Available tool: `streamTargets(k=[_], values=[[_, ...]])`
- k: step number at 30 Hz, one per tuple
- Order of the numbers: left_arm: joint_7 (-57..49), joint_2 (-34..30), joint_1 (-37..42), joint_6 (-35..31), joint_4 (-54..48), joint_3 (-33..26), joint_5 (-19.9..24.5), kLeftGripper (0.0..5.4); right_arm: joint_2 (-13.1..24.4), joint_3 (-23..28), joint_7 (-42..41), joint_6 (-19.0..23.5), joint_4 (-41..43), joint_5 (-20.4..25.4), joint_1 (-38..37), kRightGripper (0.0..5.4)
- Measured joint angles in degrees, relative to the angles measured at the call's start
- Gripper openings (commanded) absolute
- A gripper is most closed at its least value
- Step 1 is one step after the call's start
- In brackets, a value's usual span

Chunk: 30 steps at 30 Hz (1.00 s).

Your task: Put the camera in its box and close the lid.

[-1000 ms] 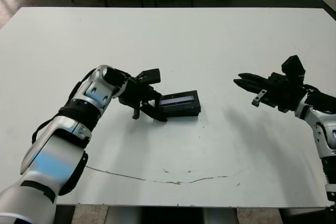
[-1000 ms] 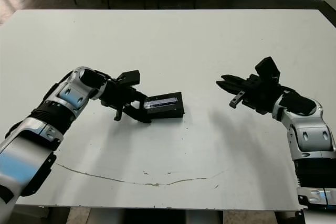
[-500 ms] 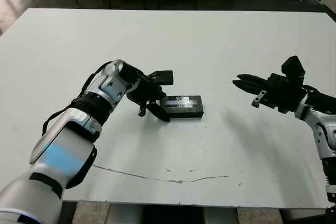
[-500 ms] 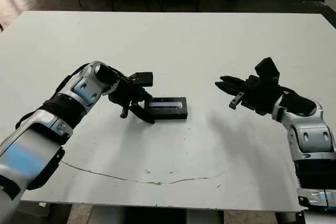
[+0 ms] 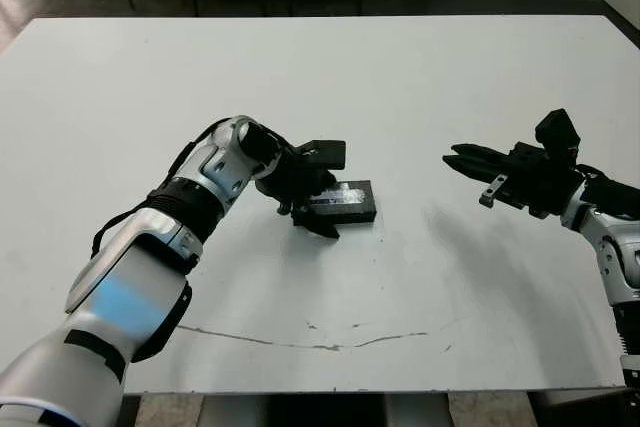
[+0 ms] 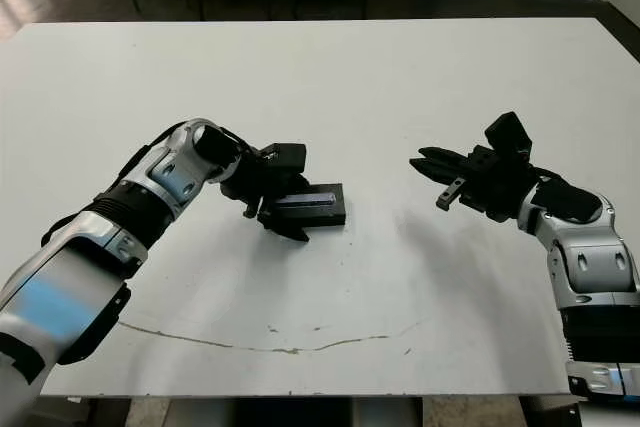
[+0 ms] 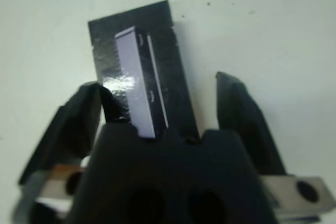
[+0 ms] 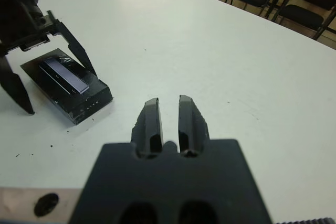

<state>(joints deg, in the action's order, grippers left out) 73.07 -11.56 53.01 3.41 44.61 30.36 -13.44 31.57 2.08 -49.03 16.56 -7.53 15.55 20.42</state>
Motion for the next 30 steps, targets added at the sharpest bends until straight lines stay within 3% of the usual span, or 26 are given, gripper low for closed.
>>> streamTargets(k=[5, 13, 23, 26, 30], values=[[1.9, -3.2, -2.2, 1.8, -0.6, -1.5, 3.3, 5.39, 0.0, -0.3, 0.0, 0.0, 0.1, 0.0, 0.0, 0.0], [3.6, -12.8, -10.6, 2.2, -12.3, -5.5, 6.9, 5.39, 0.0, -0.8, -0.4, -0.2, 0.2, -0.1, 0.1, 0.0], [-0.2, -22.7, -19.4, -6.7, -28.9, -16.0, 13.5, 5.39, -0.1, -1.2, -1.0, -1.8, -1.8, -0.1, 0.9, 0.0], [-6.9, -22.2, -22.6, -10.6, -33.0, -20.7, 16.1, 4.99, -0.1, -1.3, -1.0, -2.5, -2.2, -0.2, 1.1, 0.0], [-17.1, -19.5, -26.0, -15.9, -37.9, -25.5, 18.9, 4.07, -0.2, -1.4, -1.0, -3.4, -2.5, -0.1, 1.3, 0.0]])
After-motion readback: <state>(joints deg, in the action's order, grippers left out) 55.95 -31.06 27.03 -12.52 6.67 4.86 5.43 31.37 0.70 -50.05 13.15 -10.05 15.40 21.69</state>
